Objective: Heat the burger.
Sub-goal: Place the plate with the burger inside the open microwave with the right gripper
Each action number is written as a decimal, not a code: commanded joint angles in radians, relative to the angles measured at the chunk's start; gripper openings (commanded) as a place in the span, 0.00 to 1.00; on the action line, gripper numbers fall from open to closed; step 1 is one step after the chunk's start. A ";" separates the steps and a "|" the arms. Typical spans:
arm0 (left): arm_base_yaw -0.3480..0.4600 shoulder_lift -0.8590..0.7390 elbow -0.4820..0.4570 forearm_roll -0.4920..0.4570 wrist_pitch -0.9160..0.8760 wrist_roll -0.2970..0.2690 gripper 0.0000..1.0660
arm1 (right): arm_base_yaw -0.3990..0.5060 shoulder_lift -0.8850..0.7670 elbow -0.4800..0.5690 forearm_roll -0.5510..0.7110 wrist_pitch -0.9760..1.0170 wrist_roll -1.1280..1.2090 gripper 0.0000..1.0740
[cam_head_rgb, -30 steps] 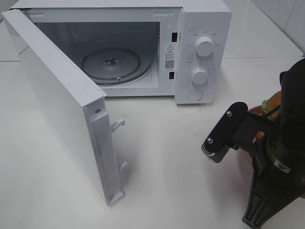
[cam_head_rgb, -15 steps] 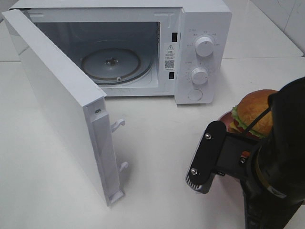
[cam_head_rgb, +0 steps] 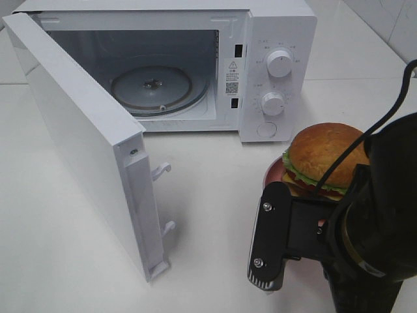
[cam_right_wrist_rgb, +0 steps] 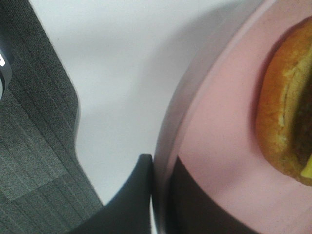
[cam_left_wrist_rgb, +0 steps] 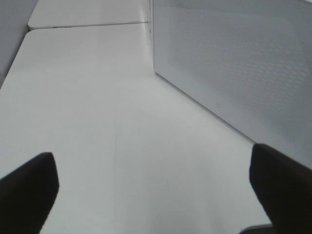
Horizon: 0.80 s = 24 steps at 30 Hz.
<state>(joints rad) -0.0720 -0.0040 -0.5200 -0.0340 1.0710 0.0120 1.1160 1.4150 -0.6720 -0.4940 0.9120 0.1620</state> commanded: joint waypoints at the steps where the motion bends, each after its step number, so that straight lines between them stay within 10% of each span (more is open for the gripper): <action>1: 0.001 -0.018 0.003 -0.001 -0.003 -0.005 0.94 | 0.003 -0.011 0.000 -0.079 -0.017 -0.037 0.00; 24: 0.001 -0.018 0.003 -0.001 -0.003 -0.005 0.94 | 0.001 -0.011 0.000 -0.153 -0.173 -0.305 0.00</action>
<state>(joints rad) -0.0720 -0.0040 -0.5200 -0.0340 1.0710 0.0110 1.1160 1.4150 -0.6710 -0.5950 0.7860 -0.0760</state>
